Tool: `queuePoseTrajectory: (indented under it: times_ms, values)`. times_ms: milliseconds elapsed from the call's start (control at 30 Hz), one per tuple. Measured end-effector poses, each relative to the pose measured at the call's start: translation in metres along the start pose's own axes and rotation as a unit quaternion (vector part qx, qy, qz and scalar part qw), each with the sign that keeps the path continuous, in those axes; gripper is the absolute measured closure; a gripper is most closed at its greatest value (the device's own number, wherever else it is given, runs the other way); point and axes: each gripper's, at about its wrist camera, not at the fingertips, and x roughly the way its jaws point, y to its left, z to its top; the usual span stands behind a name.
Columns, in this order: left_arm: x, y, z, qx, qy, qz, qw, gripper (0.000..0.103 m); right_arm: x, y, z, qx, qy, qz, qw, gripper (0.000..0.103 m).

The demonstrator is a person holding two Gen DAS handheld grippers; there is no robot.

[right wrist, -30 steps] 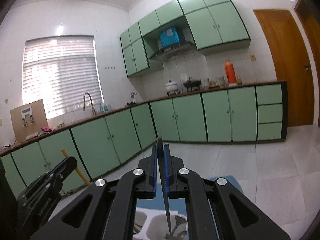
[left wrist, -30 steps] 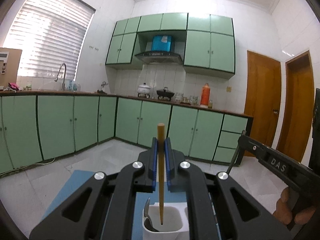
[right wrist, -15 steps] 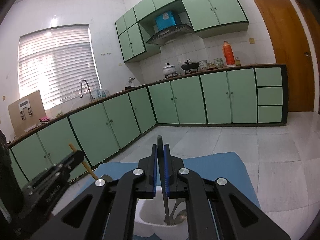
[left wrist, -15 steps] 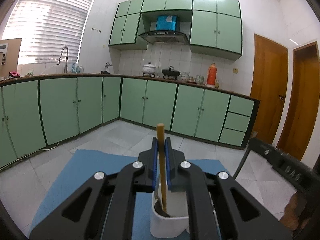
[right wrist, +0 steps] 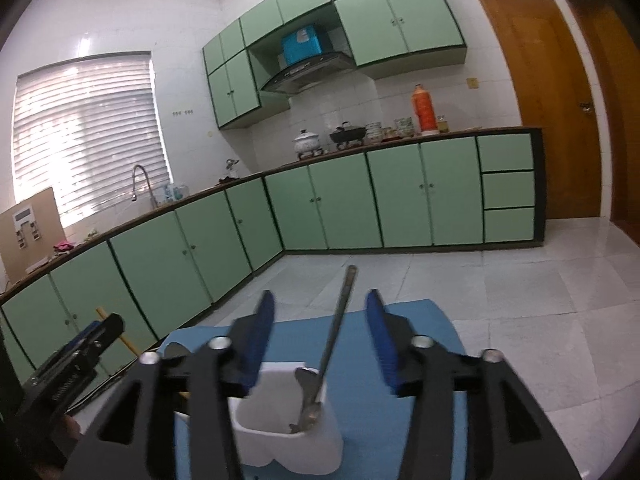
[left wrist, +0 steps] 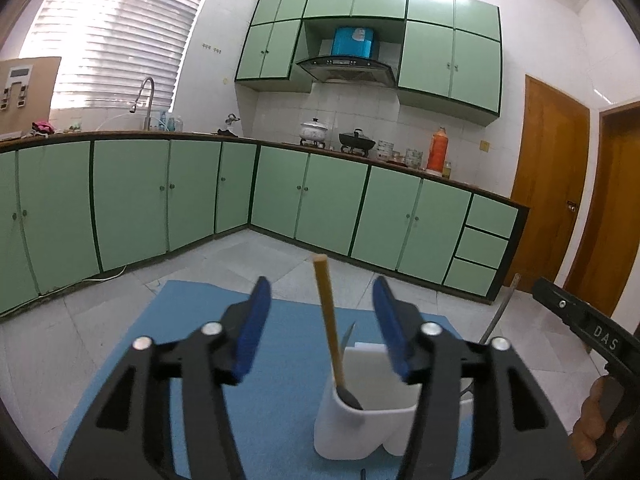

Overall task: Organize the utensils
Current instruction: 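Withdraw both open tools from the holder, then move both tools to the chopsticks and close the right tool on a black chopstick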

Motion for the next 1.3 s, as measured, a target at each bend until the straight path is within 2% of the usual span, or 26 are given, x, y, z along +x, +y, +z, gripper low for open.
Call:
queuePoseTrajectory:
  times_ms: [100, 367, 500, 1033, 1300]
  values:
    - [-0.009, 0.000, -0.003, 0.006, -0.004, 0.003, 1.0000, 0.037, -0.010, -0.002, -0.004, -0.007, -0.007, -0.011, 1.000, 0.038]
    - [-0.036, -0.001, -0.022, 0.036, -0.006, 0.009, 0.9993, 0.017, -0.037, -0.005, -0.031, -0.023, -0.007, -0.019, 1.000, 0.023]
    - [-0.047, -0.003, -0.039, 0.054, 0.009, 0.002, 0.9985, 0.013, -0.049, -0.008, -0.051, -0.029, 0.005, -0.020, 0.999, 0.016]
    - [-0.094, 0.001, -0.114, 0.099, 0.070, -0.002, 0.9926, 0.008, -0.100, -0.010, -0.131, -0.050, 0.063, -0.026, 0.996, 0.013]
    - [-0.118, 0.010, -0.148, 0.098, 0.102, 0.000, 0.9899, 0.008, -0.120, -0.008, -0.170, -0.064, 0.101, -0.027, 0.992, 0.013]
